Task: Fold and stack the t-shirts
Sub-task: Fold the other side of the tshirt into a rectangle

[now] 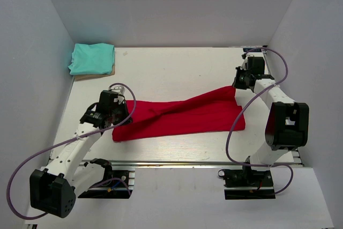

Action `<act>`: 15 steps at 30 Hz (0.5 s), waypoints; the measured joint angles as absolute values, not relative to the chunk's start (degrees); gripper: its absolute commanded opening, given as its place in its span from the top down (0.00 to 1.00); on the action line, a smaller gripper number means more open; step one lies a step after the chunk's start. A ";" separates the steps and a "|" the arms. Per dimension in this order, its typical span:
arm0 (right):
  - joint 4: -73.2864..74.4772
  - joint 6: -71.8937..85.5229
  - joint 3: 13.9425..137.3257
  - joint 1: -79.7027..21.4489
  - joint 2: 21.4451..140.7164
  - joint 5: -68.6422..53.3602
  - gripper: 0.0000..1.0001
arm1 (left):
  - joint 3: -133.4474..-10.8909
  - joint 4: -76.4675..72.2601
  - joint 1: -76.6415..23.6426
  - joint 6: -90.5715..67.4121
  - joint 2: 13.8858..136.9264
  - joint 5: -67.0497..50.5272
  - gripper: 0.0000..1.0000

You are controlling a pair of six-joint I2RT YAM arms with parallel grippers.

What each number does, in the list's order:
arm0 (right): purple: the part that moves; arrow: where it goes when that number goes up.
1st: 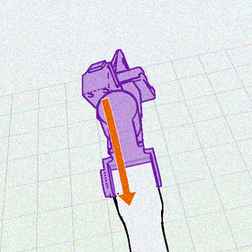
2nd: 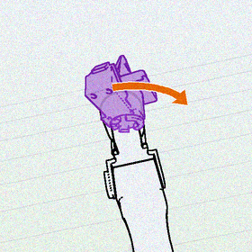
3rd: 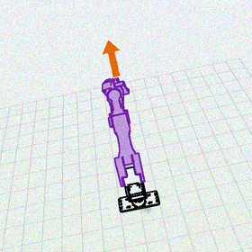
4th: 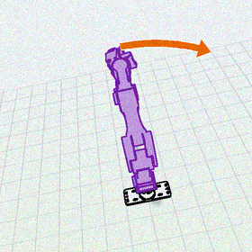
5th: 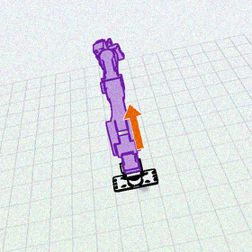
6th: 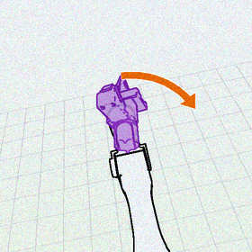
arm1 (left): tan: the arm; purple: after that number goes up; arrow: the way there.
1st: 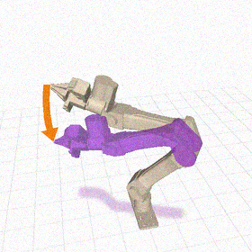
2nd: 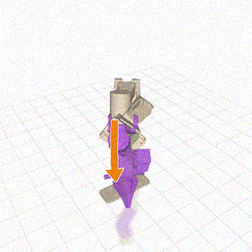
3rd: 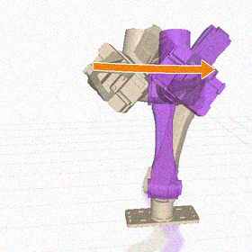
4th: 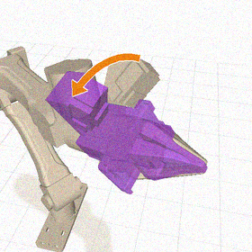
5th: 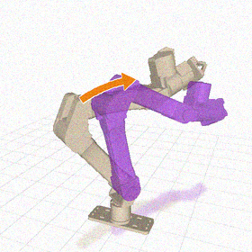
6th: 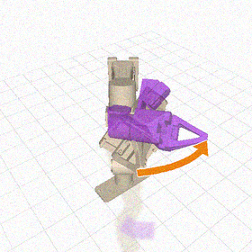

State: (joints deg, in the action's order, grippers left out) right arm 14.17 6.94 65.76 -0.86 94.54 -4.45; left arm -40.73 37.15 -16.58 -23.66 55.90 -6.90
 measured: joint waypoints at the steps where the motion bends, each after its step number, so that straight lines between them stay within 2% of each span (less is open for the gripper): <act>1: 14.15 6.96 65.56 -0.86 94.54 -4.43 1.00 | -41.04 37.65 -16.58 -23.88 56.23 -6.57 1.00; 8: 14.76 7.20 61.30 -0.86 94.45 -4.45 1.00 | -40.69 40.45 -16.60 -26.09 57.93 -5.04 1.00; 10: 14.61 7.68 59.64 -0.86 94.45 -4.21 0.89 | -39.86 40.51 -16.60 -27.05 58.00 -5.04 1.00; 11: 14.52 8.19 58.65 -0.86 94.45 -3.95 0.82 | -39.42 40.71 -16.60 -27.62 58.30 -5.04 0.96; 13: 14.63 9.52 56.64 -0.86 94.45 -3.05 0.64 | -38.83 41.12 -16.58 -28.47 59.51 -5.04 0.80; 14: 14.57 10.31 55.53 -0.86 94.37 -2.33 0.54 | -38.76 41.60 -16.60 -28.84 60.45 -5.04 0.76; 15: 14.61 11.20 54.50 -0.86 94.15 -1.56 0.49 | -38.76 42.00 -16.60 -29.30 61.36 -5.06 0.72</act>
